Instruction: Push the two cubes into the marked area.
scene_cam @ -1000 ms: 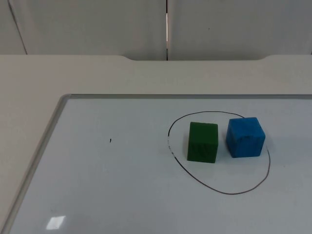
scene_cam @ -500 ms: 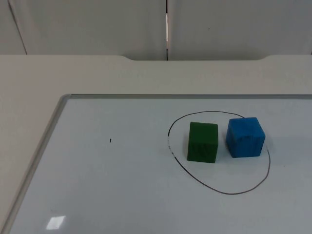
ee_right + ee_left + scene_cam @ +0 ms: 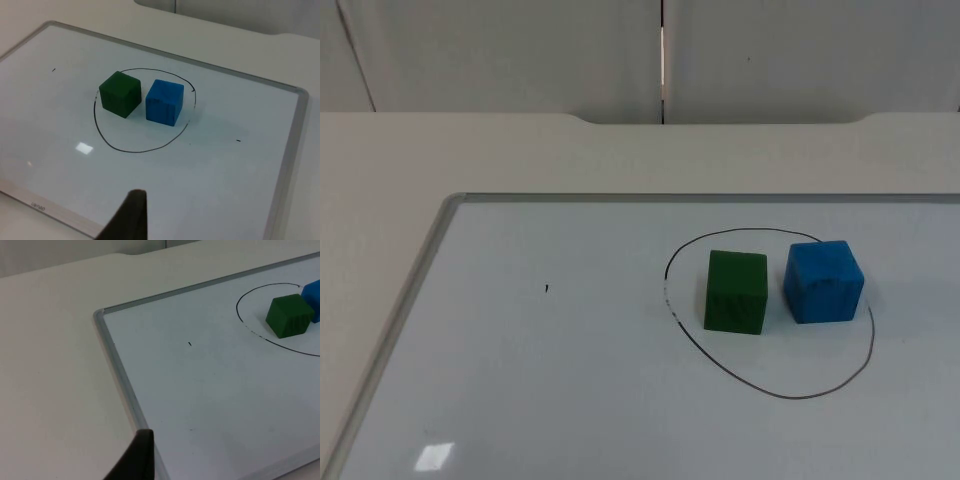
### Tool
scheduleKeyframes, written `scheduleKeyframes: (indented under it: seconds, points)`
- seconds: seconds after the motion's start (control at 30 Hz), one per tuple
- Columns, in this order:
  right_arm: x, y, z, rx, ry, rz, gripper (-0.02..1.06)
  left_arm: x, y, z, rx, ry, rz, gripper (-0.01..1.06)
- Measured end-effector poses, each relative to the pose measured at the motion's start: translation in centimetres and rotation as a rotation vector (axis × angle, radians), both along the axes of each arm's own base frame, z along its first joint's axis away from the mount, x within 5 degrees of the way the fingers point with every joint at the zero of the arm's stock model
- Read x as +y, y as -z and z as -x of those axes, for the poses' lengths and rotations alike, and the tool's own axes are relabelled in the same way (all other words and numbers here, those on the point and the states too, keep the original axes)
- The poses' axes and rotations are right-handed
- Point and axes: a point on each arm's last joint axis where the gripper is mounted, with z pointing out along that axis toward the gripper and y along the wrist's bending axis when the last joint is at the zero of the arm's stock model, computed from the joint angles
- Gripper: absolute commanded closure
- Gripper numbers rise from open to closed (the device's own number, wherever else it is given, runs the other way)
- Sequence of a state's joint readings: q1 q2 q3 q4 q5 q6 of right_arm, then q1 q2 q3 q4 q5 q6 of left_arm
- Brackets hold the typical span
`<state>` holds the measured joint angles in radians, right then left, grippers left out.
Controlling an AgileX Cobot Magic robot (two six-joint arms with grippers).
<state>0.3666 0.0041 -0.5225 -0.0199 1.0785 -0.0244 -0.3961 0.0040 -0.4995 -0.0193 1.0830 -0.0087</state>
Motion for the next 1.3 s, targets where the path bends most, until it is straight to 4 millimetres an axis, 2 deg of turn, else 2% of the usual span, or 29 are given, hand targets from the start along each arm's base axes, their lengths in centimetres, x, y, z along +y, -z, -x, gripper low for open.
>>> scheduleKeyframes:
  seconds: [0.4, 0.73, 1.3]
  points:
    - [0.02, 0.0, 0.01, 0.001, 0.01, -0.001, -0.01, 0.0, 0.0, 0.0, 0.0, 0.0, 0.0, 0.0]
    - [0.14, 0.0, 0.07, 0.0, 0.18, -0.001, -0.01, 0.0, 0.0, 0.0, 0.0, 0.0, 0.0, 0.0]
    - [0.23, 0.0, 0.1, 0.001, 0.304, -0.003, -0.01, 0.0, 0.0, 0.0, 0.0, 0.0, 0.0, 0.0]
